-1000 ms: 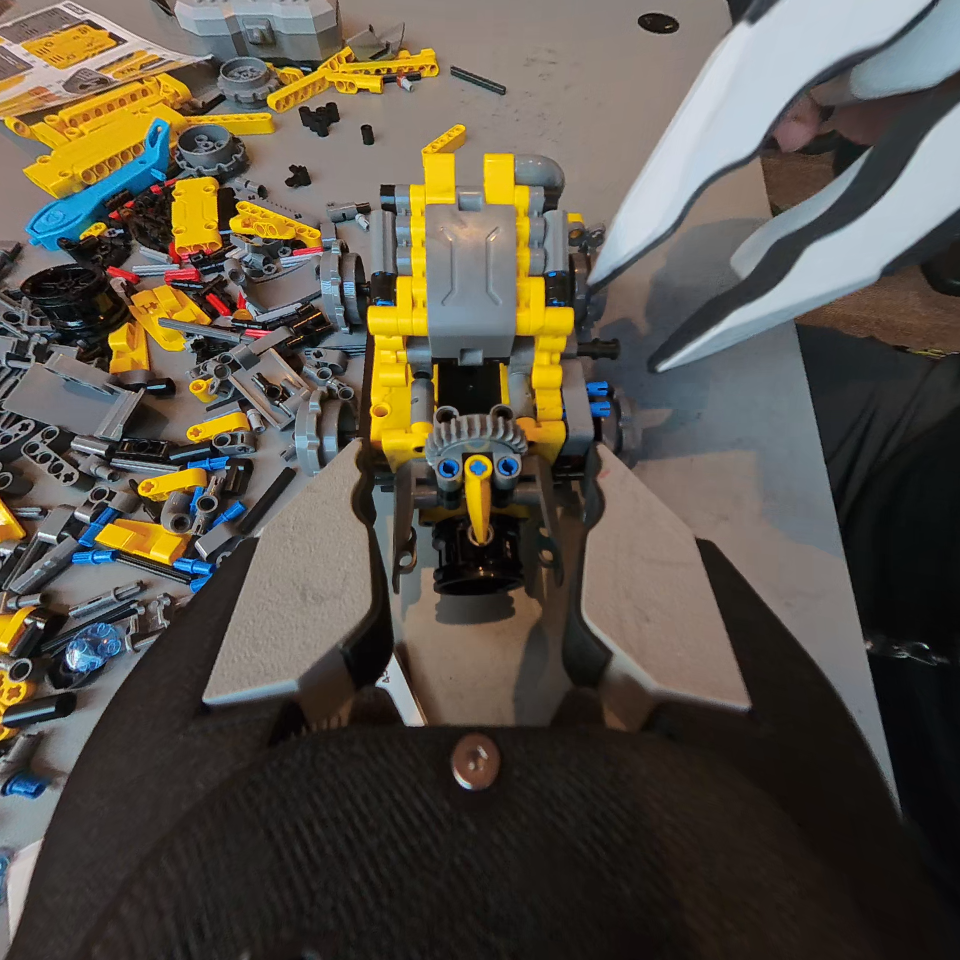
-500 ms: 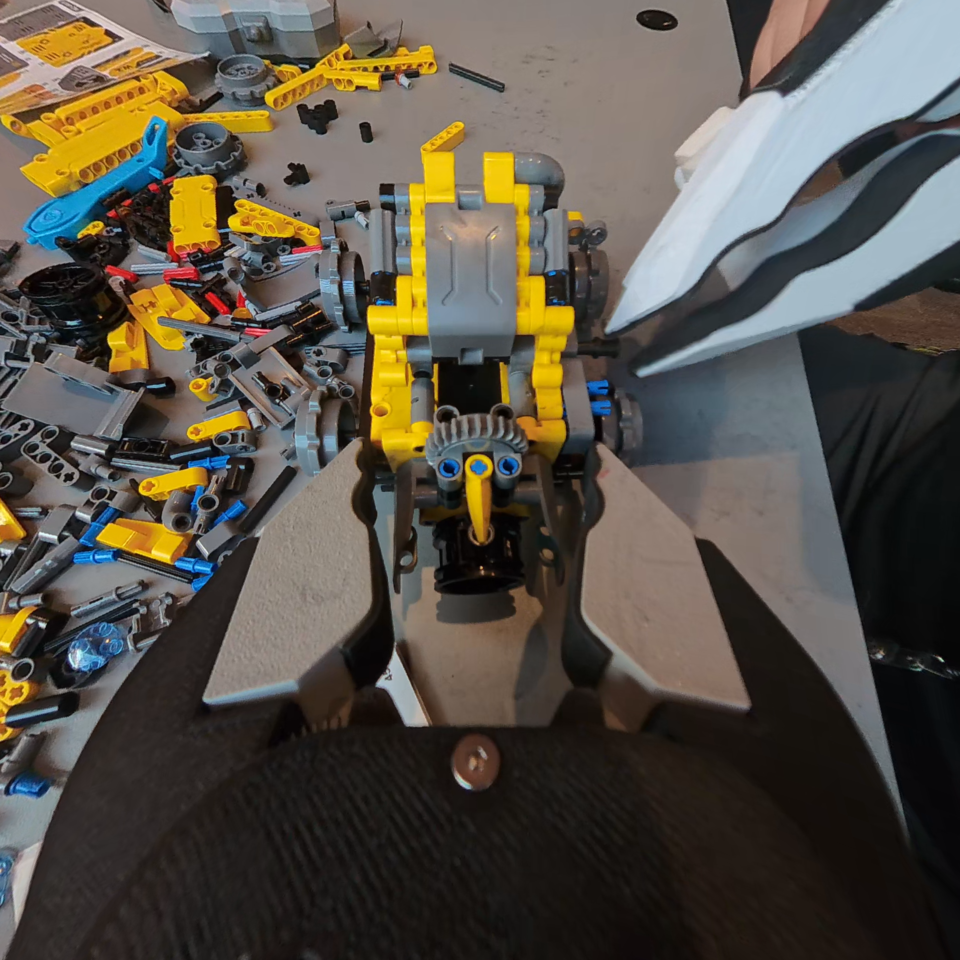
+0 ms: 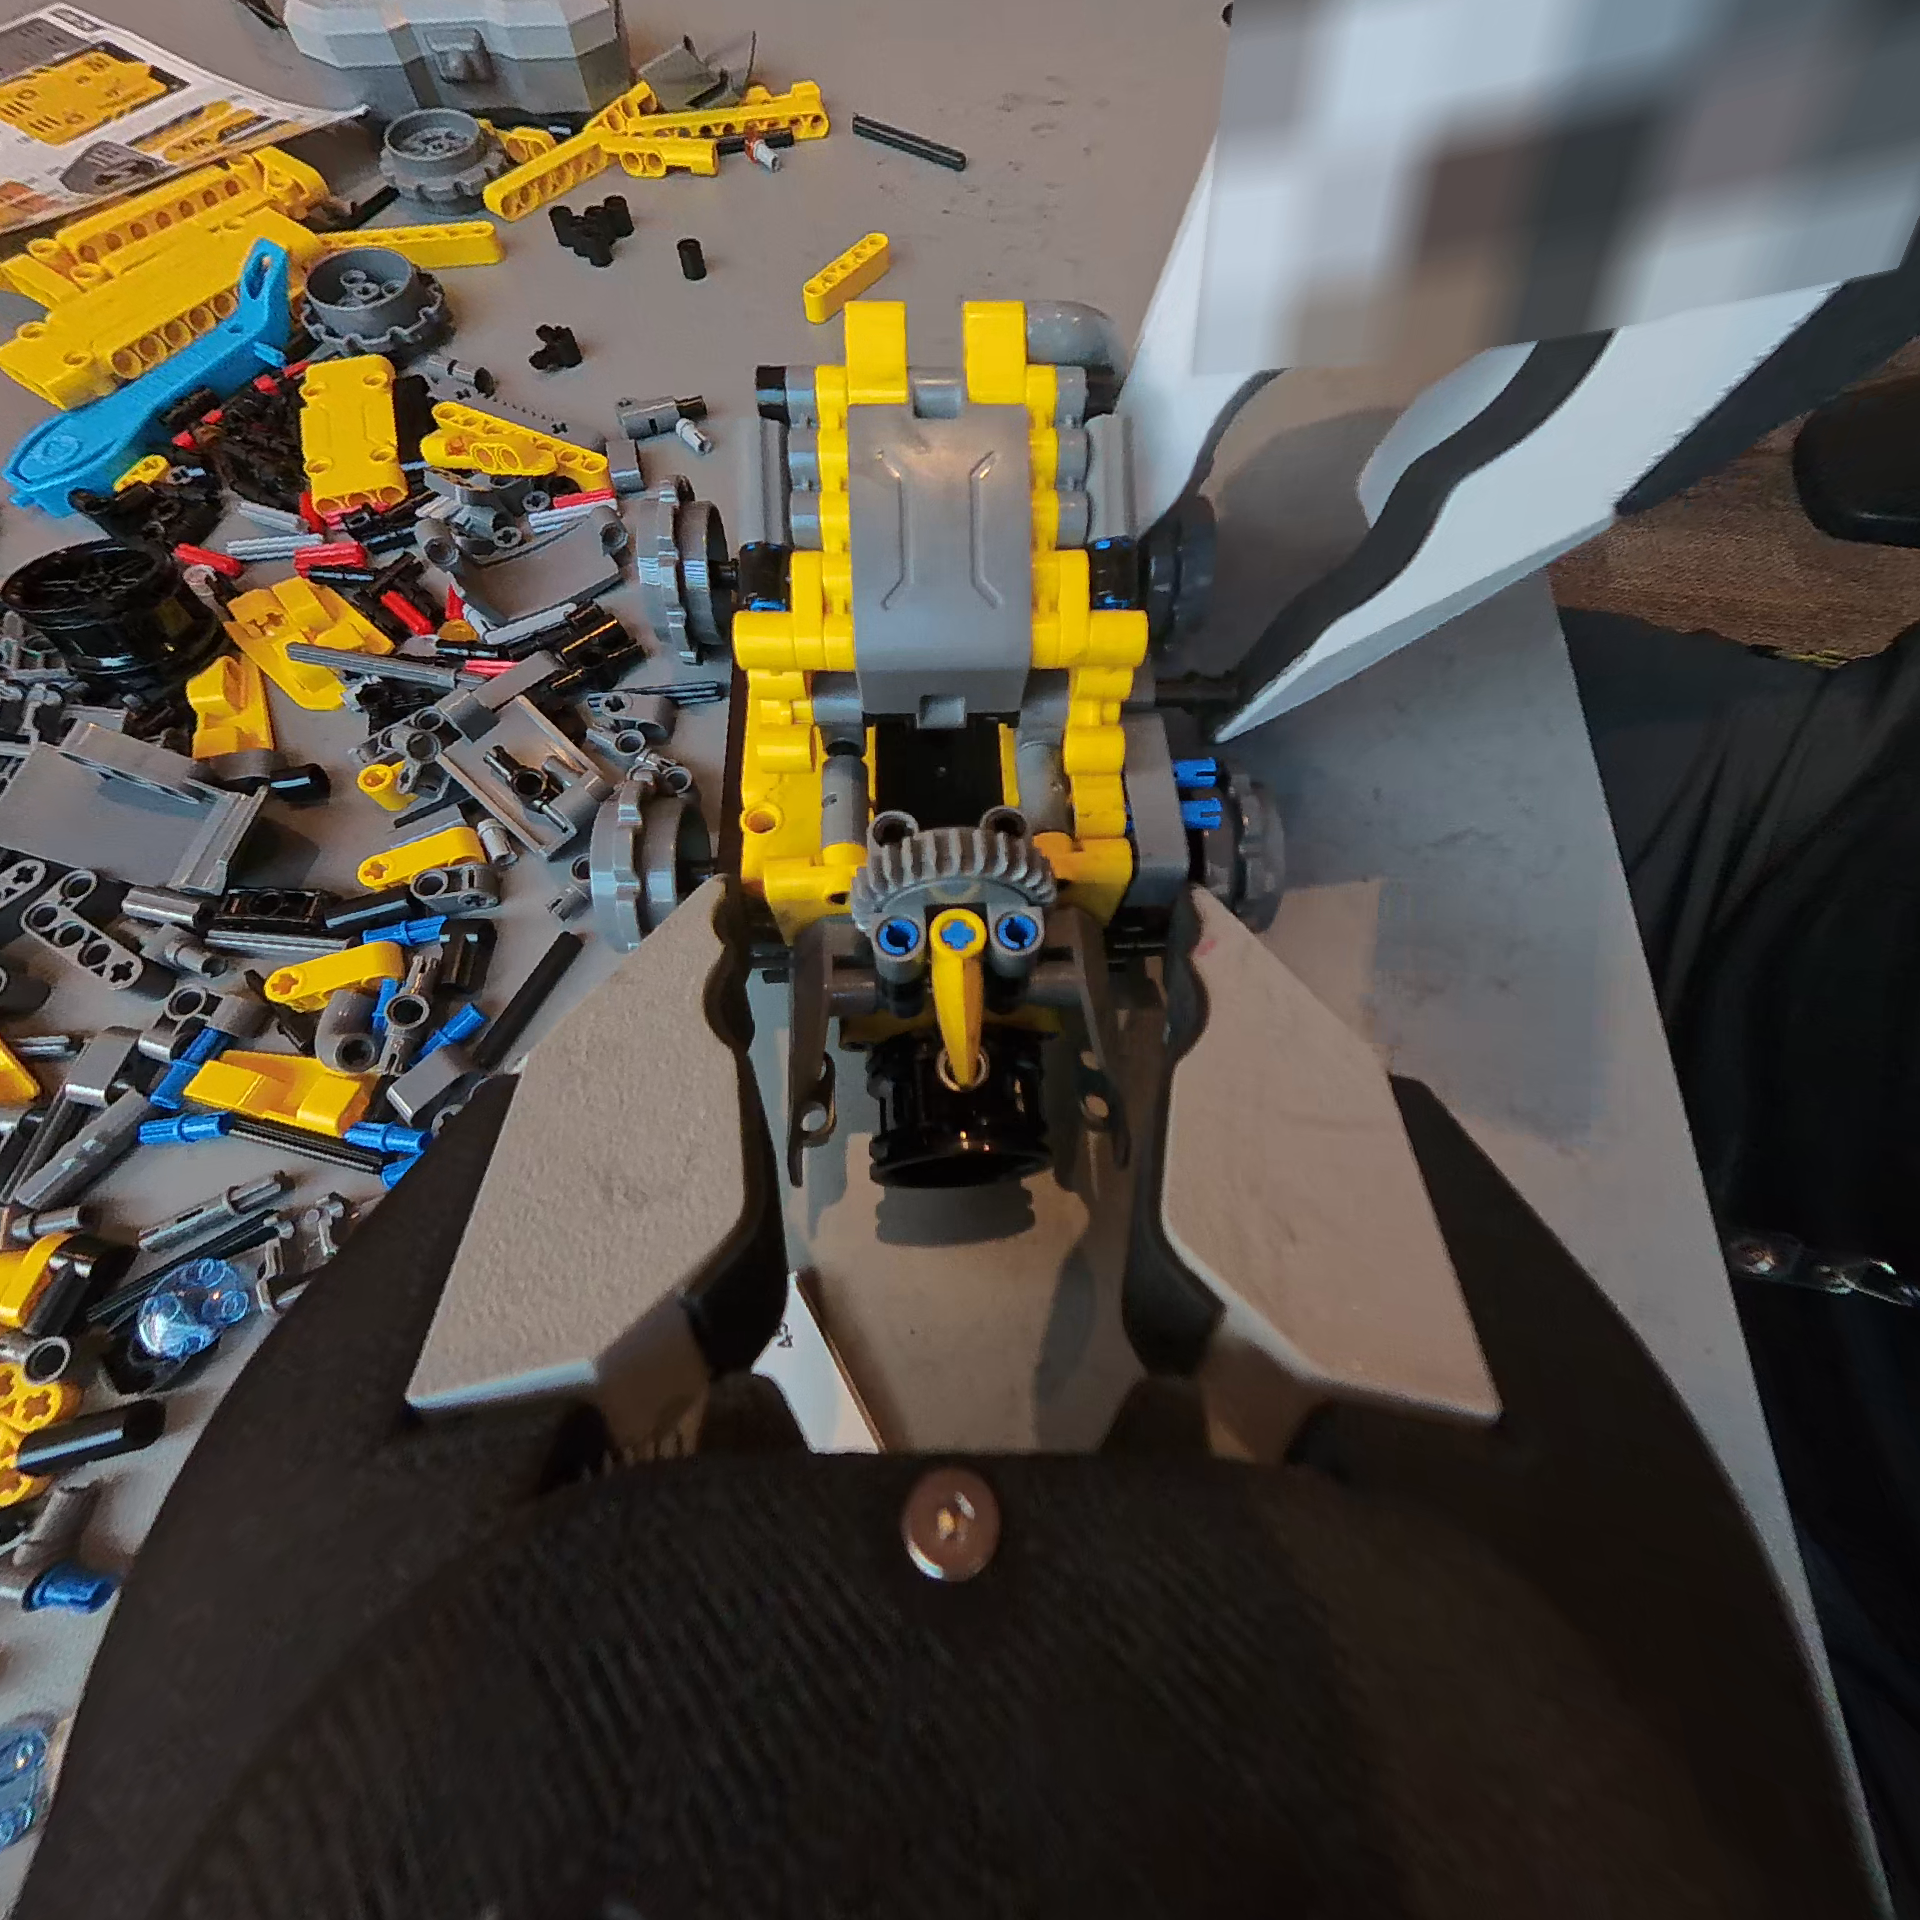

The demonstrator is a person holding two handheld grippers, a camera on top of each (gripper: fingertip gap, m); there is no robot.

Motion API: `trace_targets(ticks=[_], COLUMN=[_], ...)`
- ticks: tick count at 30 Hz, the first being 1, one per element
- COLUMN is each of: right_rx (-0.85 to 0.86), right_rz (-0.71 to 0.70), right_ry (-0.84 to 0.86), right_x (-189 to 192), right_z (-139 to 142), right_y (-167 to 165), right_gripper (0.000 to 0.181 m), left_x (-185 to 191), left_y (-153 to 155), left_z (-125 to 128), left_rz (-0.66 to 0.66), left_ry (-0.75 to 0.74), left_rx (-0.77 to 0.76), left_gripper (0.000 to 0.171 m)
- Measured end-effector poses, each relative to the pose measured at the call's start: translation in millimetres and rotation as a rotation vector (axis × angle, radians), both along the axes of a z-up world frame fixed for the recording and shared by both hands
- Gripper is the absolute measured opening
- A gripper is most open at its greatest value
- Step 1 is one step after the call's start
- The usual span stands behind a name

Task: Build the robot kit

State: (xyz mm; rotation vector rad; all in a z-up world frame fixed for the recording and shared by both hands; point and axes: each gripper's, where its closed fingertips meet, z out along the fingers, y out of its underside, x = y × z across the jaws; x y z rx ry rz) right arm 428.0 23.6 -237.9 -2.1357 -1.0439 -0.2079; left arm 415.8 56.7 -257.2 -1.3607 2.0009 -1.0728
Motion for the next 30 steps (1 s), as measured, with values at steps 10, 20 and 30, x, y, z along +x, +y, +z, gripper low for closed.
trace_targets(ticks=[10,20,30], right_rx=[-0.021,-0.017,-0.019], right_rz=[0.061,0.081,0.126], right_ry=[0.086,0.212,0.279], right_x=[-3.9,-6.0,-8.8], right_z=[0.2,3.9,4.9], right_y=[-5.0,-3.8,-5.8], right_gripper=[0.036,0.027,0.026], left_x=[-0.2,0.3,-0.2], left_y=[0.0,-0.1,-0.5], left_z=[0.1,0.1,-0.3], left_rz=[-0.005,-0.002,-0.012], left_ry=[-0.002,-0.002,-0.002], left_rx=[-0.005,-0.007,-0.007], left_gripper=[0.078,0.078,0.078])
